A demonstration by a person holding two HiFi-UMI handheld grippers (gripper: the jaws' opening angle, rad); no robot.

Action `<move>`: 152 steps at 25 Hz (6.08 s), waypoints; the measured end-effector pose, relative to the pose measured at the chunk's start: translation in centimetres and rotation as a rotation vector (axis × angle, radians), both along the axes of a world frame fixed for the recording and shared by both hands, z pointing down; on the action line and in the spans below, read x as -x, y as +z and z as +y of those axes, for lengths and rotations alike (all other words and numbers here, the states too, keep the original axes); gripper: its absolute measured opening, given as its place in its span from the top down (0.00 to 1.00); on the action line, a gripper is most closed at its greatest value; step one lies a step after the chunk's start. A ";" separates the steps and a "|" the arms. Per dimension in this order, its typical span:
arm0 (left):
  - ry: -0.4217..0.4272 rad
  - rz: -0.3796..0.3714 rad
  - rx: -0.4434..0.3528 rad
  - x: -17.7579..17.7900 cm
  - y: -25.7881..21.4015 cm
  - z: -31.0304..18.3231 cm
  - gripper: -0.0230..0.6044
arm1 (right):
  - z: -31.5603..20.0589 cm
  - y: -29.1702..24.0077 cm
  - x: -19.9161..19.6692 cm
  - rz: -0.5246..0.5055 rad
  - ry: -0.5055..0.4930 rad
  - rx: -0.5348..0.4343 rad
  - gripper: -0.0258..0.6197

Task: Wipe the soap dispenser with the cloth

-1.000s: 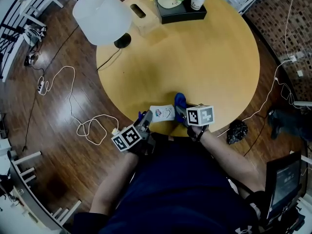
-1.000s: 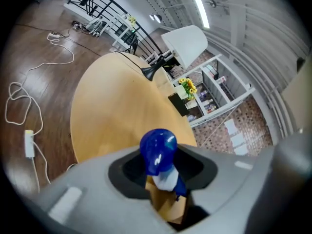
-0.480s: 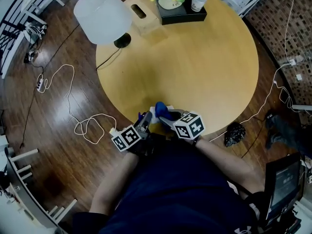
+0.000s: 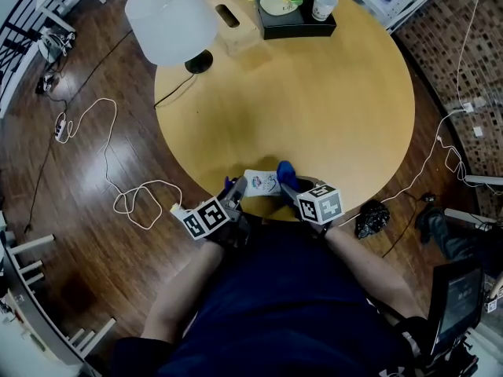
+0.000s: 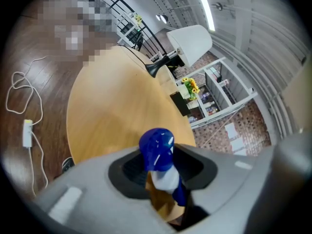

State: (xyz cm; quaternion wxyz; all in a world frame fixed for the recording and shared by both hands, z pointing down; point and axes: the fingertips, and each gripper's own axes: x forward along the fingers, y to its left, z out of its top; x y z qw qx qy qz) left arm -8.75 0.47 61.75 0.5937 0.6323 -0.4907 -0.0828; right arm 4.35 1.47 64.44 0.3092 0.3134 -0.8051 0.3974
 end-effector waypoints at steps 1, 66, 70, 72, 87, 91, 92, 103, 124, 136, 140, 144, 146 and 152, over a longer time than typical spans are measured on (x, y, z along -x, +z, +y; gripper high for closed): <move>0.000 0.000 0.000 0.0 0.0 0.0 0.74 | -0.1 0.2 -0.9 0.026 0.018 0.001 0.81; 0.314 -0.601 -0.318 -4.3 -7.2 -5.2 0.74 | -2.1 -1.5 -3.6 -0.003 0.084 -0.098 0.80; 0.100 -0.376 -0.234 0.6 -6.2 -5.8 0.75 | -3.8 -3.3 -1.0 -0.079 0.105 -0.116 0.80; 0.018 -0.257 -0.191 2.5 -5.3 -5.5 0.75 | -4.6 -5.1 2.0 -0.125 0.050 -0.159 0.80; -0.118 -0.017 -0.147 5.2 -3.3 -3.8 0.75 | -4.3 -4.0 8.6 -0.055 -0.141 -0.205 0.81; -0.098 -0.032 -0.157 4.8 -3.3 -3.9 0.75 | -4.5 -2.0 5.3 -0.006 -0.055 -0.144 0.81; -0.097 -0.031 -0.157 4.8 -3.3 -3.9 0.75 | -4.6 -1.9 4.7 -0.003 -0.032 -0.128 0.81; -0.061 -0.070 -0.183 3.4 -3.3 -3.5 0.75 | -5.6 -8.3 12.5 -0.226 -0.120 -0.171 0.81; 0.103 -0.196 -0.283 1.6 -4.7 -3.1 0.75 | -6.8 -9.8 11.7 -0.334 -0.093 0.023 0.80; 0.141 -0.221 -0.300 1.2 -5.0 -2.8 0.75 | -6.0 -0.9 2.9 -0.182 0.086 0.157 0.81; 0.183 -0.254 -0.317 0.6 -5.4 -2.7 0.75 | -5.4 1.1 1.1 -0.154 0.119 0.188 0.81; 0.212 -0.265 -0.318 0.1 -5.2 -2.5 0.75 | -3.9 2.9 0.1 -0.118 0.125 0.210 0.80; 0.246 -0.290 -0.328 -0.3 -5.4 -2.4 0.75 | -3.8 2.7 -0.3 -0.134 0.162 0.198 0.80; 0.700 -0.634 -0.535 -4.9 -6.8 -2.2 0.75 | -4.5 0.6 -3.6 -0.130 0.255 0.117 0.80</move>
